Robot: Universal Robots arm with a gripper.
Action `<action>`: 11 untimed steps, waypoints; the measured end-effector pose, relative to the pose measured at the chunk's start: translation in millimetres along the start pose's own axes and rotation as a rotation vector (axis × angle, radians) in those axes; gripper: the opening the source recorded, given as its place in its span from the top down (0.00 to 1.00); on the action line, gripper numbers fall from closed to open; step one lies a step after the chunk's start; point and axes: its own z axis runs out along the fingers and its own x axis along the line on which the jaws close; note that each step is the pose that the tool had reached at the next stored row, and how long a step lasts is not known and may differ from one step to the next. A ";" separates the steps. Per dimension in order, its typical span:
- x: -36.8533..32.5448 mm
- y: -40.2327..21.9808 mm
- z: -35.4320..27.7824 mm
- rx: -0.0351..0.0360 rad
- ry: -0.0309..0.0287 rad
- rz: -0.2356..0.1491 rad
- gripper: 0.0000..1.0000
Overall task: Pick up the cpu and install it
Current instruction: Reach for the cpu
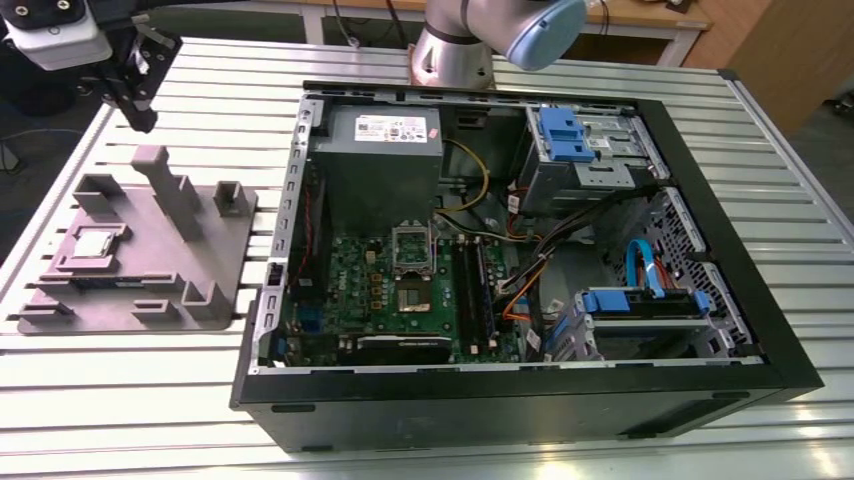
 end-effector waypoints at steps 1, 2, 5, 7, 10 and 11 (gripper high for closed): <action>0.6 0.0 0.1 0.0000 0.0000 0.000 0.90; 1.0 -0.1 0.2 -0.0001 0.0000 0.000 0.90; 3.2 -0.3 0.5 -0.0003 0.0000 0.000 0.90; 5.3 -0.4 0.6 -0.0003 0.0001 0.000 0.90; 9.1 -0.7 0.7 -0.0004 0.0001 0.000 0.90; 10.3 -0.8 0.8 -0.0004 0.0001 0.000 0.90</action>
